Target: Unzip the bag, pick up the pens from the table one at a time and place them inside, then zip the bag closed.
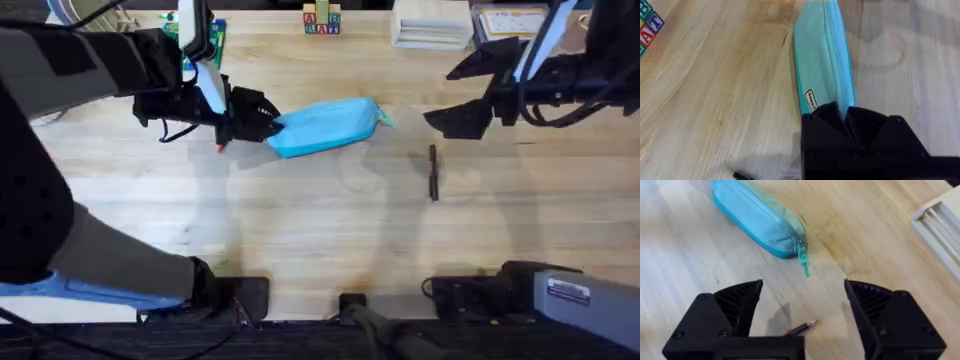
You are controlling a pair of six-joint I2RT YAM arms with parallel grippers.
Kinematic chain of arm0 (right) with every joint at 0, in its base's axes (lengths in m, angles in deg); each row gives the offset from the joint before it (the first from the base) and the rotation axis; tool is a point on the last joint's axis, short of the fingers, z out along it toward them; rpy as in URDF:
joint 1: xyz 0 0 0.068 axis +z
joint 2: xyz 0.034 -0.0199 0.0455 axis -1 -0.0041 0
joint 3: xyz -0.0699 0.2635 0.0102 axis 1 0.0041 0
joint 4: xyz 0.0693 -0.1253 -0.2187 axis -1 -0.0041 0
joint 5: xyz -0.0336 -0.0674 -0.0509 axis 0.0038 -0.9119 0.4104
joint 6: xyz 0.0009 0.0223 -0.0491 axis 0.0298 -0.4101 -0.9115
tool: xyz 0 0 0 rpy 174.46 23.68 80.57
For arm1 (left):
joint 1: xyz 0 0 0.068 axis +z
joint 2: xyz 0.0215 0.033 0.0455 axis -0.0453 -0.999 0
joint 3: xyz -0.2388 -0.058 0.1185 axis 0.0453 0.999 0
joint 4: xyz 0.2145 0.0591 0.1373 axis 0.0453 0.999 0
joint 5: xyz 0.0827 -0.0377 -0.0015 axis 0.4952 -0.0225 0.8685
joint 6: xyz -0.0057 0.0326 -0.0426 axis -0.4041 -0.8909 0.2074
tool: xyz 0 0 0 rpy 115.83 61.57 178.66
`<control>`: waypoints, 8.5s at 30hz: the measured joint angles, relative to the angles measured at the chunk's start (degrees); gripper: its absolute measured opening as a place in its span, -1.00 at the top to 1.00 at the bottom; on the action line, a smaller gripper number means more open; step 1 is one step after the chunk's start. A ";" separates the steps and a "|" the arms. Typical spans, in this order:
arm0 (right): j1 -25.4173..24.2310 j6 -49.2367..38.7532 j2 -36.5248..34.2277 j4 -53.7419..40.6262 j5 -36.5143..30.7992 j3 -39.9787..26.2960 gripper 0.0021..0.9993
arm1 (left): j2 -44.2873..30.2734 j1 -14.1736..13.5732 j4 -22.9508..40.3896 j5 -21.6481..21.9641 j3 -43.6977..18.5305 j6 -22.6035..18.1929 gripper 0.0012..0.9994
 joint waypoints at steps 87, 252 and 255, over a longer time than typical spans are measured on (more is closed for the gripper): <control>10.08 -5.92 -26.36 17.20 3.86 -0.22 -0.90 | 0.00 0.00 0.20 0.00 0.00 0.00 0.92; 41.67 9.25 -18.46 36.83 -0.01 -0.33 0.94 | 0.00 0.02 2.25 0.28 -0.02 0.00 0.92; 42.17 9.61 -18.63 37.63 -0.32 -0.33 0.94 | 0.00 0.01 2.24 0.28 -0.02 0.00 0.92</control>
